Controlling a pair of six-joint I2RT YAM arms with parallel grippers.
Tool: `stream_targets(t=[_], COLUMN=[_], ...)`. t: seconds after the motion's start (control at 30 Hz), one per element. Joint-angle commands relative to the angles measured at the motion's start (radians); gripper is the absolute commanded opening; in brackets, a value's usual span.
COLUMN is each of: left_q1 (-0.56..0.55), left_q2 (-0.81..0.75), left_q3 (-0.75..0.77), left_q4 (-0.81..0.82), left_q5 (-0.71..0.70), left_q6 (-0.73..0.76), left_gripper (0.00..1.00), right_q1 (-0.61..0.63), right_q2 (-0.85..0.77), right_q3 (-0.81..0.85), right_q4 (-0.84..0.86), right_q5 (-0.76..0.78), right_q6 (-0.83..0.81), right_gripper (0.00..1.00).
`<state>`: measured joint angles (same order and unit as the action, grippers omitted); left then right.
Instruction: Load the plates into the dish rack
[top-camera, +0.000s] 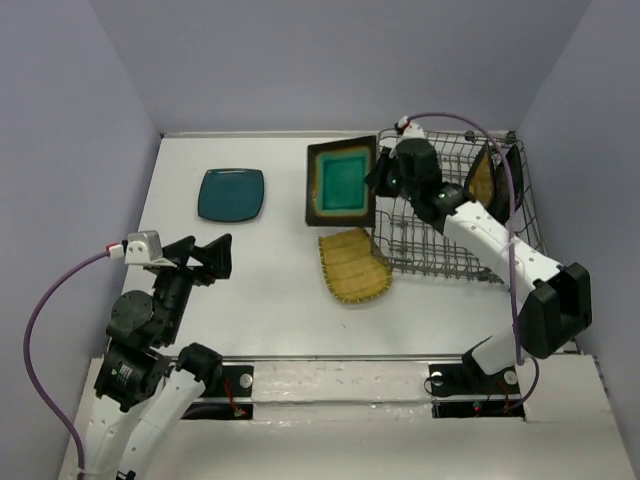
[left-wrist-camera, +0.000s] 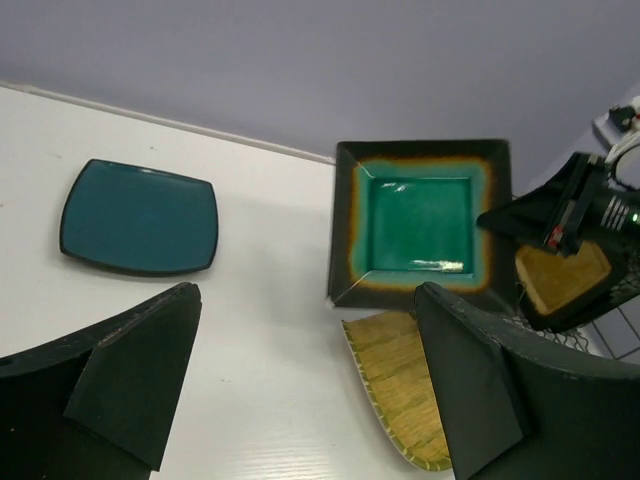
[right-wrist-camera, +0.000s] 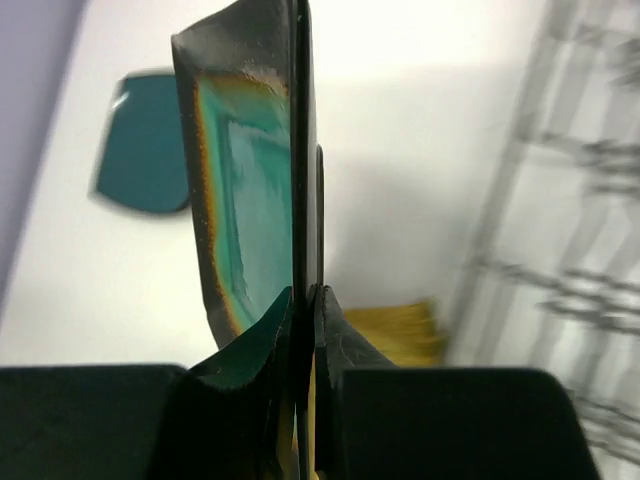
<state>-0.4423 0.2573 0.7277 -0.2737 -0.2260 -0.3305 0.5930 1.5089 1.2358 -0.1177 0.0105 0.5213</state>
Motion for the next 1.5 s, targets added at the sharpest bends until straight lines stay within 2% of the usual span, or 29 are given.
stream_targets(t=[0.0, 0.1, 0.17, 0.23, 0.33, 0.43, 0.73, 0.93, 1.47], left_q1=[-0.025, -0.053, -0.076, -0.088, -0.108, -0.13, -0.176, -0.191, -0.213], left_q2=[-0.035, -0.052, -0.055, -0.05, -0.015, 0.003, -0.009, -0.013, 0.002], left_q3=[-0.002, -0.004, -0.007, -0.01, -0.008, -0.007, -0.002, 0.002, 0.004], left_q4=[0.057, 0.057, 0.057, 0.06, 0.059, 0.056, 0.048, 0.041, 0.033], left_q5=[0.025, 0.033, 0.04, 0.062, 0.091, 0.114, 0.106, 0.082, 0.053], left_q6=[0.016, 0.019, 0.024, 0.027, 0.034, 0.041, 0.047, 0.054, 0.053], left_gripper=[0.99, 0.99, 0.99, 0.99, 0.99, 0.99, 0.99, 0.99, 0.99], right_q1=[-0.103, -0.218, -0.31, -0.326, -0.326, -0.335, -0.381, -0.4, -0.449], right_q2=[-0.079, -0.027, -0.016, 0.026, 0.101, 0.148, 0.235, 0.283, 0.404], right_q3=[0.285, 0.492, 0.571, 0.683, 0.798, 0.807, 0.866, 0.86, 0.827], right_q4=[-0.255, -0.477, -0.545, -0.637, -0.729, -0.741, -0.783, -0.784, -0.797], right_q5=[0.193, 0.331, 0.318, 0.345, 0.558, 0.702, 0.792, 0.815, 0.74], right_q6=[-0.24, -0.345, -0.368, -0.403, -0.46, -0.507, -0.558, -0.56, -0.552], right_gripper=[0.07, 0.07, 0.07, 0.07, 0.07, 0.07, 0.07, 0.07, 0.07])
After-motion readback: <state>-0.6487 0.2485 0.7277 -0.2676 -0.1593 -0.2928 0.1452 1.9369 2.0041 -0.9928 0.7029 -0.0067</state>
